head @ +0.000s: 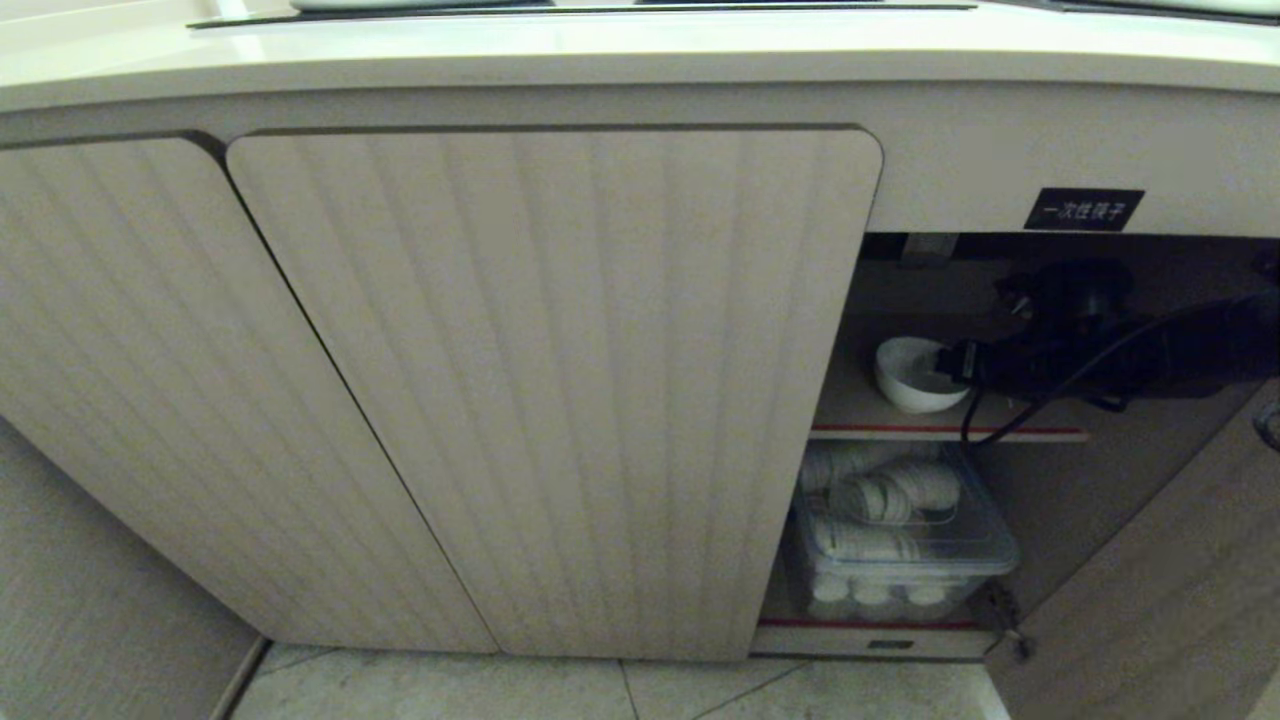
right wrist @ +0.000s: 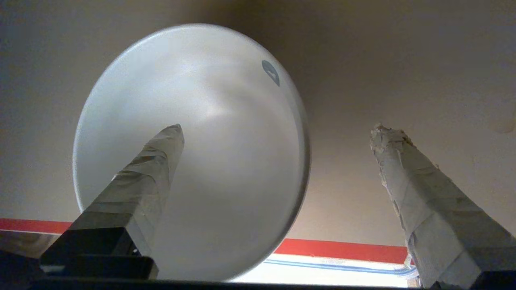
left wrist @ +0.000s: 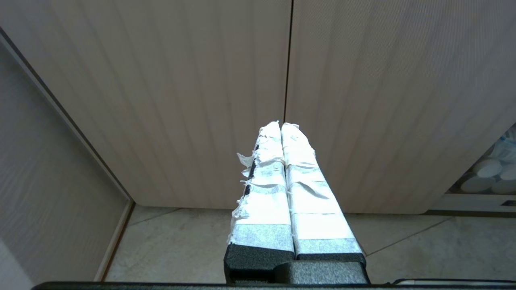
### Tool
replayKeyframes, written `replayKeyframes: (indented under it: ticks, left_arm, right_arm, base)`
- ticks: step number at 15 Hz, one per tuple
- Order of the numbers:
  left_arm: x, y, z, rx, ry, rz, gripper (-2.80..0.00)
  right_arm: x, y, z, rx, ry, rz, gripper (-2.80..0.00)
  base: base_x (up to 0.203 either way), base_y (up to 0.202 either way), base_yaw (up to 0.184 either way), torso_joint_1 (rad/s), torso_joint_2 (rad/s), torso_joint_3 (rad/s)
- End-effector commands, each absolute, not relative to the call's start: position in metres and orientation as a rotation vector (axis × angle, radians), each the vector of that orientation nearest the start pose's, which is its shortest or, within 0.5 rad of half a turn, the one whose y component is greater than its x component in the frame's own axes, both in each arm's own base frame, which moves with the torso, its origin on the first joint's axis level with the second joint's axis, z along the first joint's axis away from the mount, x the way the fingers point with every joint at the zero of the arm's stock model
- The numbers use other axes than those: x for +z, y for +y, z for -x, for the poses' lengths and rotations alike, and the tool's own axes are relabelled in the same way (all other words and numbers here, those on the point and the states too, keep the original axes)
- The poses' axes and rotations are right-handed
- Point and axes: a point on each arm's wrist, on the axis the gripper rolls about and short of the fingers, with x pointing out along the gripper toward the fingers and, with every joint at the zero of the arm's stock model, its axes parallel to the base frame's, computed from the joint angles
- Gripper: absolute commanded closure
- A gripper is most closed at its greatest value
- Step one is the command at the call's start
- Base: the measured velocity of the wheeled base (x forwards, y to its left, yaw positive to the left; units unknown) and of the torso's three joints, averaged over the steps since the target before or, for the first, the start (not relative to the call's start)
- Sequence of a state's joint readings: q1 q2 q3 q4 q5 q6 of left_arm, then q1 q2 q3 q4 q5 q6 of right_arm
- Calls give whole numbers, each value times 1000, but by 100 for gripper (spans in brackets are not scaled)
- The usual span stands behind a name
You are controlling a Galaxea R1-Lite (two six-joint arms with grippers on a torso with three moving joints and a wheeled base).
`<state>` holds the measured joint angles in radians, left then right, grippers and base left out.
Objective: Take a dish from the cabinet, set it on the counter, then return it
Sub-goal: Take the bowl from the cabinet
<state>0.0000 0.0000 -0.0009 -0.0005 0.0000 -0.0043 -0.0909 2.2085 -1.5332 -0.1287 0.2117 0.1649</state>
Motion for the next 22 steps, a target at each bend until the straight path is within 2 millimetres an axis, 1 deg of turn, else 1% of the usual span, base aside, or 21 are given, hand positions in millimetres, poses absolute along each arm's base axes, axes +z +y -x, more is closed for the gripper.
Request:
replayKeyframes:
  ticks: [1, 6, 16, 19, 22]
  left_arm:
    - [76, 0, 23, 0, -3, 5, 0]
    - [75, 0, 23, 0, 0, 5, 0]
    - [76, 0, 23, 0, 0, 5, 0]
    - [76, 0, 23, 0, -2, 5, 0]
    - [76, 0, 23, 0, -3, 5, 0]
  right_arm:
    - [136, -36, -449, 75, 550, -244, -280]
    - [133, -36, -450, 73, 554, -244, -280]
    - [133, -37, -455, 78, 577, -218, -280]
    - [136, -38, -456, 82, 584, -199, -280]
    - [134, -38, -457, 81, 592, -200, -280]
  base:
    - [0, 0, 0, 0, 0, 0]
    - [0, 0, 0, 0, 0, 0]
    - [0, 0, 0, 0, 0, 0]
    - [0, 0, 0, 0, 0, 0]
    - [0, 0, 0, 0, 0, 0]
